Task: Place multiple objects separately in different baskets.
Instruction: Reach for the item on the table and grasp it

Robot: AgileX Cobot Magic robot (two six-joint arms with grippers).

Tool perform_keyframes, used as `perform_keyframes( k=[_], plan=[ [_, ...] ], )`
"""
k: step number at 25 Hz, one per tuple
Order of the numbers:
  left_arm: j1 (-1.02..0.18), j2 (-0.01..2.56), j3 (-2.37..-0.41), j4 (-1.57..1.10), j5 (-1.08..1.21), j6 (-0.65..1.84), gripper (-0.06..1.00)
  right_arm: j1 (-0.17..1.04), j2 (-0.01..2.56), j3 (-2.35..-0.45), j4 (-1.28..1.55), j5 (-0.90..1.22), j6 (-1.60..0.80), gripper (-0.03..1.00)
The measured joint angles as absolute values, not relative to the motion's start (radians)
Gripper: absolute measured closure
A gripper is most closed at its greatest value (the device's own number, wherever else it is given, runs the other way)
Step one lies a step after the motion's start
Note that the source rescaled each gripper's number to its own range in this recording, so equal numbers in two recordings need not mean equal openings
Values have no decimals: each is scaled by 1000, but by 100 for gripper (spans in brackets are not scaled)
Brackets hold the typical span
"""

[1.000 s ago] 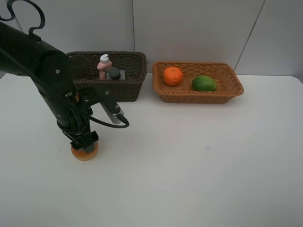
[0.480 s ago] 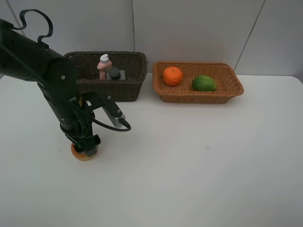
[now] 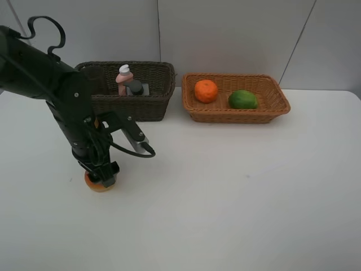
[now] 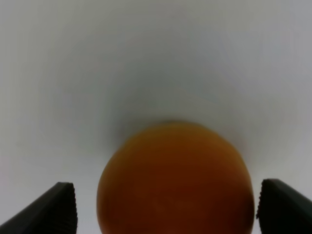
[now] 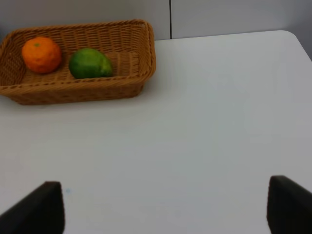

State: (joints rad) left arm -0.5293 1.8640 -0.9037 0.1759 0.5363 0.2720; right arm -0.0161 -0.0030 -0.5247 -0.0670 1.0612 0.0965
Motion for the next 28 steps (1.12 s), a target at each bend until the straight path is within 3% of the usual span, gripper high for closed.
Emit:
perform_keyframes(
  k=[22,24,27,28],
  plan=[
    [-529,1930,-905,177,503,272,-2,-16,-3,-525,-67,1061,97,13],
    [-529,1930,-905,178,504,272,2,-16,-3,-525,-67,1061,97,13],
    [-529,1930,-905,180,506,272,18,-16,-3,-525,-67,1061,97,13],
    [-529,1930,-905,180,508,272,18,-16,-3,-525,-67,1061,97,13]
  ],
)
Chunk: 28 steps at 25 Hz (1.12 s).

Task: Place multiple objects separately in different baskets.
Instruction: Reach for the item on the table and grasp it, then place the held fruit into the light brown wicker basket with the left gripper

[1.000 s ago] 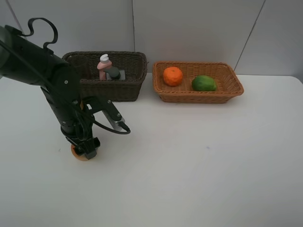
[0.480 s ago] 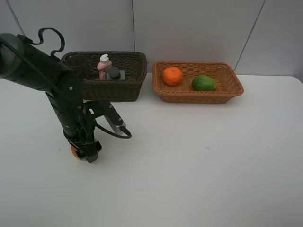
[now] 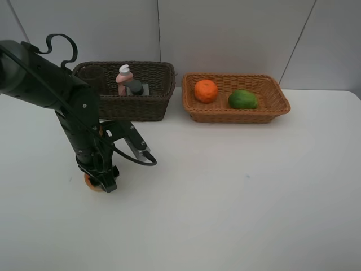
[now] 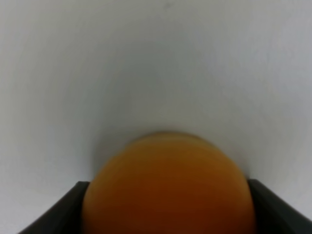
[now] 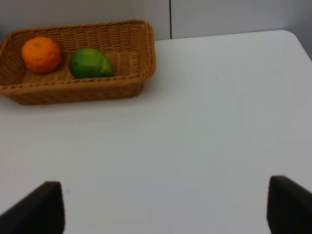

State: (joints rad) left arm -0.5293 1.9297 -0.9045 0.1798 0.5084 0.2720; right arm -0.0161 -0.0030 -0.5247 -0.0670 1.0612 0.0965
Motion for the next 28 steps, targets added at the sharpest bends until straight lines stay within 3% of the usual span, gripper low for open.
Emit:
perform_keyframes(
  k=[28],
  plan=[
    [-529,1930,-905,178,528,272,18,-16,-3,-525,-67,1061,97,13]
  ],
)
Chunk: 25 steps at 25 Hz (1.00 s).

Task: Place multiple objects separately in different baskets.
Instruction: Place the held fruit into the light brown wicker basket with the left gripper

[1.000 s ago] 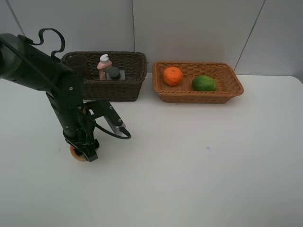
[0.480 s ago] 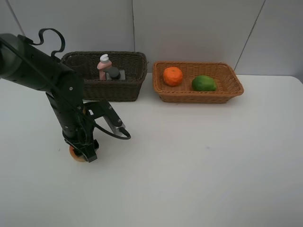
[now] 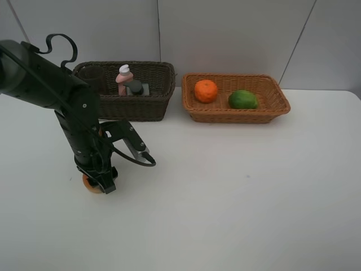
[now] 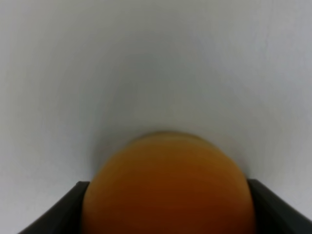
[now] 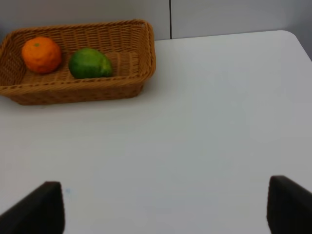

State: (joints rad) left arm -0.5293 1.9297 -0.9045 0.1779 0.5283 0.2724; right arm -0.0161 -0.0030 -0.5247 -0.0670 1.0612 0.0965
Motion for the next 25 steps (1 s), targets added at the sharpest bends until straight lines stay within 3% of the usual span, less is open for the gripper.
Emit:
perform_keyframes(
  k=[12,25],
  plan=[
    [-529,1930,-911,168,562,271,18,-16,-3,-525,-67,1061,97,13],
    [-529,1820,-1085,156,777,171,18,-16,-3,-525,-67,1061,97,13]
  ],
)
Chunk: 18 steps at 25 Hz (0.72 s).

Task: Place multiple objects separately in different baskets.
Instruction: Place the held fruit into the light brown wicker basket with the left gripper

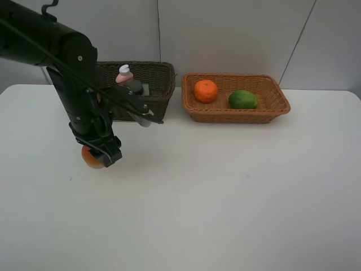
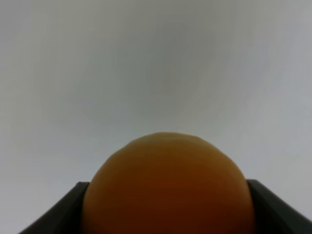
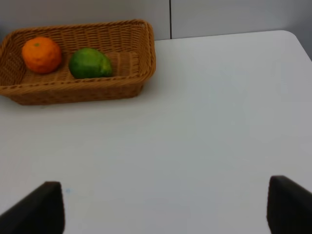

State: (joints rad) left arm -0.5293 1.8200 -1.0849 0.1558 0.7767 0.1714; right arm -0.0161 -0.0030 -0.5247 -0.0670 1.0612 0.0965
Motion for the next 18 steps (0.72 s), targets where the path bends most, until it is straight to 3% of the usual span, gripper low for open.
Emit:
perform_keyframes(
  k=[18],
  plan=[
    [-653,1806,-1457,157,805,126,18,-16,-3,-525,-68,1061,97,13]
  ],
)
